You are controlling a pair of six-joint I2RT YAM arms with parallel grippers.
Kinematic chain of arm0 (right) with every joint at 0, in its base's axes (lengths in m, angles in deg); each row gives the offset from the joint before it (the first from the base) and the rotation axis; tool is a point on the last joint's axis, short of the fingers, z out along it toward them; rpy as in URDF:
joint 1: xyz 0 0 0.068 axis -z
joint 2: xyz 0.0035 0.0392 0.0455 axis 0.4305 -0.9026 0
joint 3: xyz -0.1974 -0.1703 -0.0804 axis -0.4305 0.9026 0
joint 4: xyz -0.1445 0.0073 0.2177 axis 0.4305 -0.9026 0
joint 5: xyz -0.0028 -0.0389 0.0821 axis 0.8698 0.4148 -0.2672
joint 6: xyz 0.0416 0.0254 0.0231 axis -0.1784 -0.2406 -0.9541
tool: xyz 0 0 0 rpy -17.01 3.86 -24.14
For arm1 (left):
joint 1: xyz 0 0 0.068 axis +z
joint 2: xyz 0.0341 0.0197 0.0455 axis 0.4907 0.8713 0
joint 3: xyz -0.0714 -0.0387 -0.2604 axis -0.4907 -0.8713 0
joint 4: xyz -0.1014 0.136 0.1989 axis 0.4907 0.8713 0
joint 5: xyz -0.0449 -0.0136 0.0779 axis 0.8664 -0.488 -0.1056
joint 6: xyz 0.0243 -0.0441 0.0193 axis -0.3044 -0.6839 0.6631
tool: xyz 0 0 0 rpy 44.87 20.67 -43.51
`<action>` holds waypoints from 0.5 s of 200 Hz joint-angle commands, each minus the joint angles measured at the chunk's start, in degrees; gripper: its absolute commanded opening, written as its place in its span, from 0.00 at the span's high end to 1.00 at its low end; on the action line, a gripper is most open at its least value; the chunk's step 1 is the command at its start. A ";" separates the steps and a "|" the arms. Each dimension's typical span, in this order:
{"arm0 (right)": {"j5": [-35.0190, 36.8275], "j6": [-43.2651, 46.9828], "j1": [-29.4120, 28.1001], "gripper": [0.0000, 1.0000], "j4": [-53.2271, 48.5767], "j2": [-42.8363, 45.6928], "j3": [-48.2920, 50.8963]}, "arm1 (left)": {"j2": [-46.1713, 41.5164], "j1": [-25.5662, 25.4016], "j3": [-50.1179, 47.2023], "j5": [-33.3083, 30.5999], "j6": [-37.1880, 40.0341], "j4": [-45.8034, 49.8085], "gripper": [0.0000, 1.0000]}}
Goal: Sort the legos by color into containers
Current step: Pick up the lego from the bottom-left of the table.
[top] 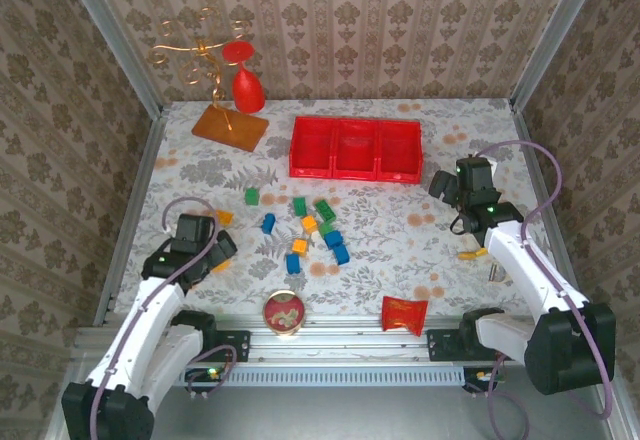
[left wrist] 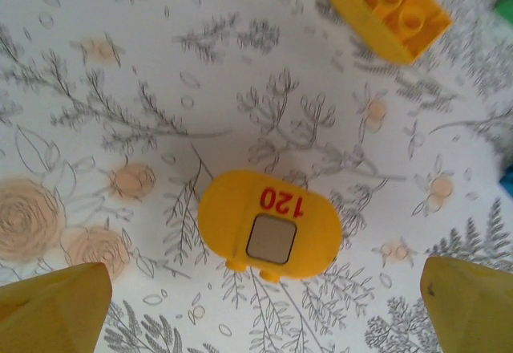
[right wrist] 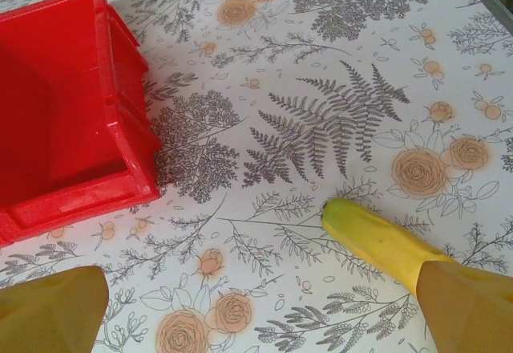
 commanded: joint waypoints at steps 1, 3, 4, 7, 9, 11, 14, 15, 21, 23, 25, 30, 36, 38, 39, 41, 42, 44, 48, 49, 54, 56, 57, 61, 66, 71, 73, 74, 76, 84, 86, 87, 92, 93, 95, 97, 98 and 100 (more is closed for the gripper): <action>0.81 -1.76 -0.51 0.00 -0.94 0.29 -1.15 | 2.92 -1.39 -1.74 -0.43 -3.59 -1.24 0.00; 0.84 -1.80 -0.54 0.00 -0.88 0.25 -1.13 | 3.32 -1.51 -1.81 -0.38 -3.46 -1.58 0.00; 0.81 -1.81 -0.54 0.00 -0.82 0.25 -1.13 | 3.51 -1.56 -1.83 -0.37 -3.46 -1.71 0.00; 0.79 -1.90 -0.55 0.00 -0.83 0.24 -1.20 | 4.10 -1.72 -1.84 -0.42 -3.33 -2.11 0.00; 0.79 -1.97 -0.51 0.00 -0.78 0.20 -1.21 | 4.49 -1.81 -1.84 -0.31 -3.18 -2.48 0.00; 0.79 -1.99 -0.54 0.00 -0.77 0.17 -1.28 | 4.87 -1.90 -1.86 -0.28 -3.08 -2.82 0.00; 0.83 -2.06 -0.55 0.00 -0.77 0.16 -1.34 | 5.53 -2.08 -1.85 -0.25 -2.90 -3.21 0.00; 0.81 -2.07 -0.55 0.00 -0.77 0.11 -1.36 | 5.72 -2.07 -1.80 -0.26 -2.83 -3.36 0.00; 0.75 -2.08 -0.62 0.00 -0.81 0.07 -1.48 | 6.86 -2.32 -1.67 -0.11 -2.46 -4.09 0.00; 0.71 -2.08 -0.61 0.00 -0.84 0.07 -1.52 | 7.27 -2.36 -1.66 -0.10 -2.37 -4.39 0.00; 0.77 -2.13 -0.63 0.00 -0.85 0.07 -1.55 | 7.66 -2.39 -1.66 0.01 -2.22 -4.68 0.00; 0.71 -2.17 -0.64 0.00 -0.97 0.07 -1.56 | 8.54 -2.48 -1.67 0.26 -1.93 -5.48 0.00; 0.76 -2.30 -0.72 0.00 -0.96 0.07 -1.59 | 9.42 -2.49 -1.75 0.70 -1.66 -6.55 0.00; 0.74 -2.27 -0.72 0.00 -0.95 0.07 -1.57 | 9.67 -2.49 -1.82 0.83 -1.62 -6.93 0.00; 0.76 -2.26 -0.72 0.00 -0.95 0.11 -1.57 | 9.85 -2.49 -1.87 0.98 -1.57 -7.16 0.00; 0.74 -2.30 -0.73 0.00 -0.94 0.14 -1.56 | 10.15 -2.49 -1.91 1.10 -1.53 -7.70 0.00; 0.72 -2.28 -0.73 0.00 -0.99 0.15 -1.56 | 10.23 -2.49 -1.96 1.25 -1.48 -7.94 0.00; 0.66 -2.26 -0.73 0.00 -1.00 0.15 -1.56 | 10.53 -2.49 -2.02 1.40 -1.44 -8.38 0.00; 0.67 -2.31 -0.81 0.00 -0.92 0.22 -1.50 | 10.93 -2.49 -2.24 1.75 -1.31 -9.34 0.00; 0.64 -2.33 -0.81 0.00 -0.89 0.23 -1.49 | 11.01 -2.49 -2.30 1.88 -1.28 -9.59 0.00; 0.50 -2.34 -0.77 0.00 -0.78 0.32 -1.35 | 11.56 -2.49 -2.51 2.22 -1.19 -10.79 0.00; 0.49 -2.35 -0.87 0.00 -0.71 0.37 -1.31 | 11.78 -2.49 -2.60 2.42 -1.17 -11.20 0.00; 0.46 -2.35 -0.88 0.00 -0.69 0.40 -1.26 | 11.83 -2.49 -2.61 2.48 -1.17 -11.53 0.01; 0.38 -2.35 -0.90 0.00 -0.55 0.52 -1.14 | 12.23 -2.49 -2.78 2.79 -1.09 -12.50 0.01; 0.17 -2.44 -0.97 0.00 -0.38 0.59 -0.96 | 12.67 -2.49 -2.95 3.09 -0.91 -13.76 0.02; 0.01 -2.44 -0.99 0.00 -0.12 0.83 -0.79 | 13.12 -2.48 -3.13 3.30 -0.75 -14.95 0.03; -0.04 -2.44 -0.99 0.00 -0.04 0.85 -0.71 | 13.47 -2.49 -3.24 3.37 -0.67 -15.43 0.03; -0.07 -2.43 -1.03 0.00 -0.01 0.90 -0.70 | 13.56 -2.49 -3.33 3.39 -0.61 -15.67 0.03; -0.09 -2.43 -1.07 0.00 0.08 0.98 -0.58 | 13.75 -2.47 -3.27 3.41 -0.57 -16.13 0.03; -0.32 -2.52 -1.07 0.00 0.43 1.19 -0.35 | 14.73 -2.41 -3.24 3.51 -0.10 -17.83 0.04; -0.35 -2.52 -1.05 0.00 0.46 1.20 -0.27 | 14.99 -2.40 -3.24 3.55 0.07 -18.23 0.05; -0.35 -2.56 -1.02 0.00 0.50 1.21 -0.26 | 15.15 -2.40 -3.20 3.53 0.15 -18.39 0.05; -0.51 -2.61 -1.14 0.00 0.54 1.29 -0.18 | 15.91 -2.40 -3.01 3.47 0.60 -19.22 0.05; -0.52 -2.61 -1.15 0.00 0.59 1.34 -0.17 | 16.10 -2.40 -2.95 3.45 0.68 -19.41 0.06; -0.53 -2.61 -1.16 0.00 0.63 1.37 -0.16 | 16.37 -2.33 -2.84 3.36 0.92 -19.73 0.06; -0.60 -2.67 -1.16 0.00 0.64 1.38 -0.16 | 16.81 -2.32 -2.75 3.27 1.13 -20.05 0.06; -0.61 -2.69 -1.16 0.00 0.64 1.38 -0.16 | 16.98 -2.31 -2.69 3.26 1.26 -20.22 0.06; -0.62 -2.69 -1.16 0.00 0.64 1.45 -0.16 | 17.36 -2.31 -2.53 3.25 1.55 -20.46 0.06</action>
